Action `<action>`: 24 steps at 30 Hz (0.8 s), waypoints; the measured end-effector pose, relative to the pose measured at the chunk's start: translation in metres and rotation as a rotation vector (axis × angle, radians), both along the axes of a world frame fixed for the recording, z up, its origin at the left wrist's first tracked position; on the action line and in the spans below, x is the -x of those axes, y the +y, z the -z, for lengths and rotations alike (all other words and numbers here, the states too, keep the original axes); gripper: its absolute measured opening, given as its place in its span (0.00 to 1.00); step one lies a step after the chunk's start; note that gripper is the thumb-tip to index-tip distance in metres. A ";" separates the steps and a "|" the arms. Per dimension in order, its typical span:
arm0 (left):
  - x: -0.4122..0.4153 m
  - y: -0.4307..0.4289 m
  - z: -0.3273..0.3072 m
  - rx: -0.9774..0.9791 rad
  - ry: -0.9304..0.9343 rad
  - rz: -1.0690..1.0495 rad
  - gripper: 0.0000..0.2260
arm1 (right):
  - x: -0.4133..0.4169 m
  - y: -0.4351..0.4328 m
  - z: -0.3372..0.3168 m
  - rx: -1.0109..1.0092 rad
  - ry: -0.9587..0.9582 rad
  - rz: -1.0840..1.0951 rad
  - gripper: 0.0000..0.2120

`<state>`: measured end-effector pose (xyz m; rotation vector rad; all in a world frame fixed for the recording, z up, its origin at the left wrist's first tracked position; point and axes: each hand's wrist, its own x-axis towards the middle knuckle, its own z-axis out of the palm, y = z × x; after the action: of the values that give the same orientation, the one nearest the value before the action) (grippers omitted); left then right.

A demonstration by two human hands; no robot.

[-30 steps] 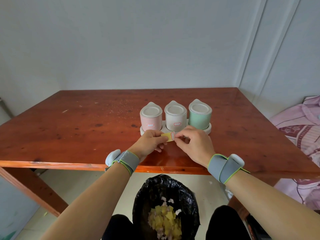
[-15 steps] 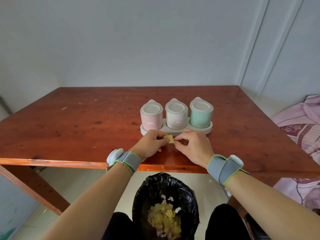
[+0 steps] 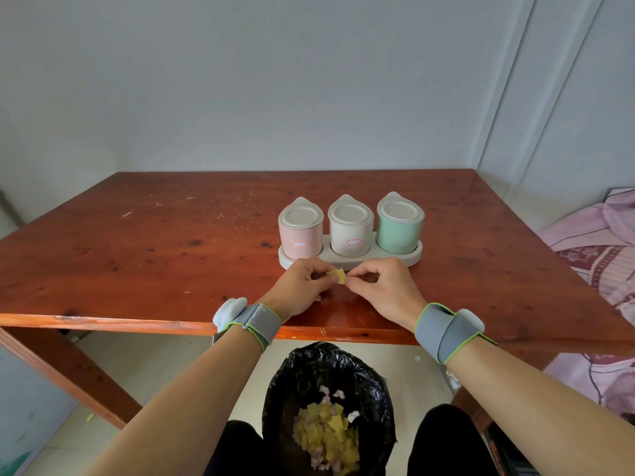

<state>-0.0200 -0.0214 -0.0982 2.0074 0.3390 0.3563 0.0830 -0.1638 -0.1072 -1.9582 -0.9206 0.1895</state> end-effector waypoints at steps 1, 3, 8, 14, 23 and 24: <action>0.000 0.000 0.000 -0.005 -0.001 0.005 0.05 | -0.001 0.000 0.000 -0.001 0.028 -0.007 0.03; 0.000 0.001 0.001 -0.021 0.002 0.018 0.05 | -0.001 -0.001 -0.003 -0.005 0.061 -0.015 0.03; -0.001 0.001 0.003 -0.030 0.004 0.020 0.07 | 0.000 -0.004 -0.006 -0.024 0.102 -0.037 0.05; 0.001 -0.003 0.000 0.102 0.005 -0.042 0.06 | 0.000 -0.001 0.001 -0.065 0.061 0.004 0.04; 0.004 0.000 0.002 0.130 0.007 -0.051 0.04 | -0.001 0.000 -0.004 -0.068 0.086 -0.046 0.03; 0.004 0.000 0.002 0.132 0.009 -0.044 0.04 | -0.002 0.000 -0.004 -0.068 0.076 -0.052 0.03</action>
<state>-0.0237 -0.0213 -0.1007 1.8756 0.4021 0.3438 0.0849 -0.1638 -0.1032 -1.8533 -0.9177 0.2574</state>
